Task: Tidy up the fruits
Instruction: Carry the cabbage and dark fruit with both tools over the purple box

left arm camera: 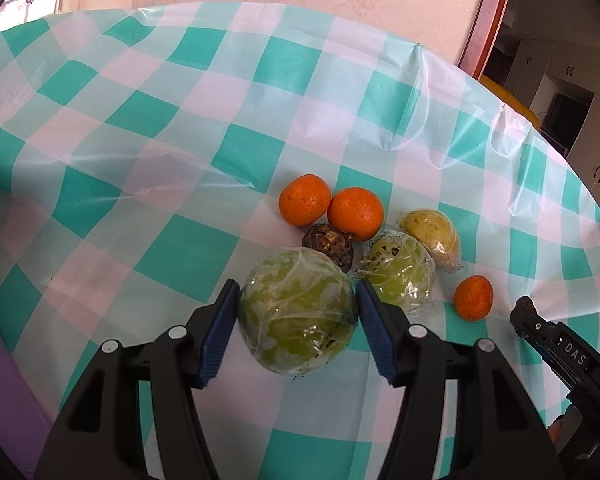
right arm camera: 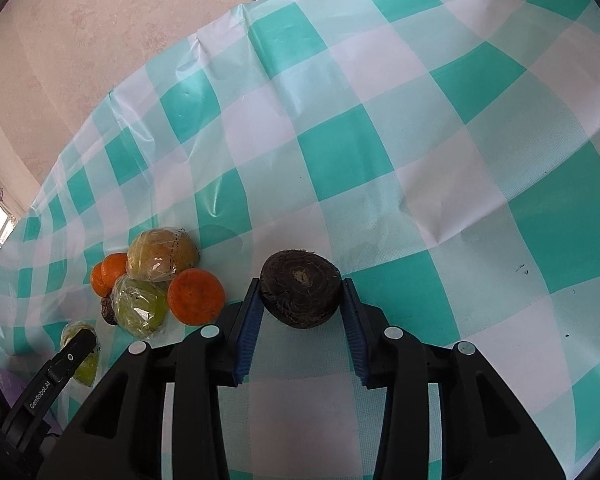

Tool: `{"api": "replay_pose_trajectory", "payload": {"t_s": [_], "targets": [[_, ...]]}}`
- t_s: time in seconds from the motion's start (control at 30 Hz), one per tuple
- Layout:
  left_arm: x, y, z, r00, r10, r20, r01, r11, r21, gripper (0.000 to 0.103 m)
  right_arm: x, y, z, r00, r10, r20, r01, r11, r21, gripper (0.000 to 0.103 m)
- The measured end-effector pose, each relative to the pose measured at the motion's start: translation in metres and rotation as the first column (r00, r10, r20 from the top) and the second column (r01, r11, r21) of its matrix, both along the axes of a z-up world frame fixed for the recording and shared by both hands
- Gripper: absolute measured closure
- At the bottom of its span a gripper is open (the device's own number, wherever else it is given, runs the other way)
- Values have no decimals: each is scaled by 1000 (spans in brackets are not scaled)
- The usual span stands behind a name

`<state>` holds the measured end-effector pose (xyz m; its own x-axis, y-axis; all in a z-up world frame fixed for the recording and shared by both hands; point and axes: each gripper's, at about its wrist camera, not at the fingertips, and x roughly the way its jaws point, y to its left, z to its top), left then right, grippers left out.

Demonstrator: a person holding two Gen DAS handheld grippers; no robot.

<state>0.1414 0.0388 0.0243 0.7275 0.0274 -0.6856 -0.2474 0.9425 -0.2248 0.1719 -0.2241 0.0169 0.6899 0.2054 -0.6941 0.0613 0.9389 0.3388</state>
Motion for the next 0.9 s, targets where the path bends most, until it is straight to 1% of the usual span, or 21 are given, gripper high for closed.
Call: {"api": "replay_pose_trajectory", "payload": {"t_s": [0.07,0.17,0.27,0.37,0.47,0.5,0.6,0.8,0.9], "targets": [[-16,-6,3,1000,5,8,-5,1000,23,43,-2,1,1,1000,6,5,-6,1000,9,64],[-47,-23,9,999,-25,28,23,997,74,43,-8,-2,3,1000,5,4,-5,1000,24,64],[-78,-30,12,998,-57,35,55,997,57,43,-20,2,7,999,27,19,-27,999,22,64],[-104,-34,6,997,-71,10,70,996,60,43,-36,6,7,999,39,20,-39,999,28,64],[-123,-29,-1,997,-76,-25,77,997,30,43,-54,13,7,999,46,27,-46,999,20,64],[-130,-28,-2,997,-75,-28,76,997,33,43,-60,15,7,998,47,30,-48,999,18,64],[-149,-26,-2,996,-83,-25,84,995,58,43,-79,19,6,999,50,20,-50,998,26,64],[-190,-20,-2,994,-109,-14,109,993,41,43,-119,28,3,999,51,8,-51,998,41,64],[-210,-21,1,991,-136,4,135,989,57,43,-141,32,2,999,48,2,-48,998,48,64]]}}
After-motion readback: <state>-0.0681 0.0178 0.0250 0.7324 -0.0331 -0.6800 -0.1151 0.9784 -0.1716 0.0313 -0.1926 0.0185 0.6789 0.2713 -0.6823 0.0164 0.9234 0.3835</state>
